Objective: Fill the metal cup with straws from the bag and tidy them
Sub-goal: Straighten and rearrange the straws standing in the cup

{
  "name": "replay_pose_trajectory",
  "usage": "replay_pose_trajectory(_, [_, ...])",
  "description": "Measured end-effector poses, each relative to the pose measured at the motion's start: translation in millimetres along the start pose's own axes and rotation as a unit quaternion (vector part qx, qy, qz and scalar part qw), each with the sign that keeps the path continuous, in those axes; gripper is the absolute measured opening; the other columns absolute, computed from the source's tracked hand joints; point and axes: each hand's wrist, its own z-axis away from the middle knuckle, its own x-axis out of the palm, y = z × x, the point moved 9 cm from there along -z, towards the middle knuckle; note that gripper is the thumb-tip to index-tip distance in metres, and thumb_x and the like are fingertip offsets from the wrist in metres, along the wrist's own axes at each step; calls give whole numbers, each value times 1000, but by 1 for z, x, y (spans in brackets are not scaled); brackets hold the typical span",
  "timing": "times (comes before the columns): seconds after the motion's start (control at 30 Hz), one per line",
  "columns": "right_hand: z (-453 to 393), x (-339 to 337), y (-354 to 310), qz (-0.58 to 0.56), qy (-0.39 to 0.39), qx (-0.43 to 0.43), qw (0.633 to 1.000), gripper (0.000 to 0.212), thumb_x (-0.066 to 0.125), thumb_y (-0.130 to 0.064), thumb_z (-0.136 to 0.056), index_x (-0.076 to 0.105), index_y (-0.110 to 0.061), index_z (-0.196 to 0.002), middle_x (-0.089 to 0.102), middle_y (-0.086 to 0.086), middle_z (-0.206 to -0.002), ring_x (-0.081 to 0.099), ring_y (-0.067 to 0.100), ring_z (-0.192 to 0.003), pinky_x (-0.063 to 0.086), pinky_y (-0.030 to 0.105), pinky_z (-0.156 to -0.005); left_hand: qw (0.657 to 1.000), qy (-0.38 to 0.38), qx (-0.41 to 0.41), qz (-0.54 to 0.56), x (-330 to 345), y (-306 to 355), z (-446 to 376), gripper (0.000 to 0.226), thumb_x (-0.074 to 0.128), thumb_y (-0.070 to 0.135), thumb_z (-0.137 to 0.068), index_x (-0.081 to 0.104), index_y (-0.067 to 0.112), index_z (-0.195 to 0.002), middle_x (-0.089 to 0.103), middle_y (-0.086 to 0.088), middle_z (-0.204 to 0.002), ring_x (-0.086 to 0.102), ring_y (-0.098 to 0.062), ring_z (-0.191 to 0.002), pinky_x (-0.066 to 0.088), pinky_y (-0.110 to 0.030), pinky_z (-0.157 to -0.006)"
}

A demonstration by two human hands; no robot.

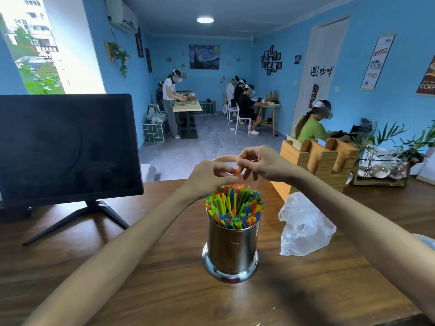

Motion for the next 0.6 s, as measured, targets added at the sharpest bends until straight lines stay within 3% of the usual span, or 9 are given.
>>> replay_pose_trajectory(0.1, [1,-10,1,-99,25,8,995,20,64,-15,-98,66,3,-107,77,9,-85,76,22,-77,59,24,-64,1000,6,15,19,-1,6,1,14,85,20,-83,77,31,-85,68,39,-78,68,11,-75,48,-6,-70])
replay_pose_trajectory(0.2, [4,-13,5,-230,41,39,972,33,75,-24,-86,71,3,-104,78,15,-89,77,25,-79,60,26,-69,998,16,34,53,-4,14,3,17,81,13,-87,76,30,-85,73,29,-80,71,4,-76,52,-12,-73])
replay_pose_trajectory(0.3, [5,-8,8,-323,21,75,943,29,76,-28,-83,76,-3,-98,77,14,-87,76,20,-77,60,24,-70,996,44,43,70,-8,22,4,24,79,11,-89,73,34,-88,76,15,-79,74,-9,-75,56,-19,-74])
replay_pose_trajectory(0.4, [5,-10,2,-349,15,58,935,26,73,-25,-87,76,-3,-101,77,12,-96,75,19,-81,59,23,-75,993,80,53,62,-13,29,4,25,79,14,-89,68,36,-92,75,3,-87,75,-18,-77,59,-30,-78])
replay_pose_trajectory(0.47, [6,-14,-6,-349,26,23,937,28,74,-19,-84,73,-1,-106,76,10,-97,74,19,-83,59,23,-76,991,96,67,66,-16,35,5,30,79,14,-89,63,38,-97,74,2,-87,74,-14,-74,57,-26,-75])
replay_pose_trajectory(0.6, [9,-20,-22,-286,72,-42,955,25,78,-19,-77,69,-8,-98,73,10,-95,73,20,-87,60,26,-73,986,111,104,63,-19,47,9,42,76,13,-90,57,41,-114,73,3,-83,73,-11,-68,55,-19,-71])
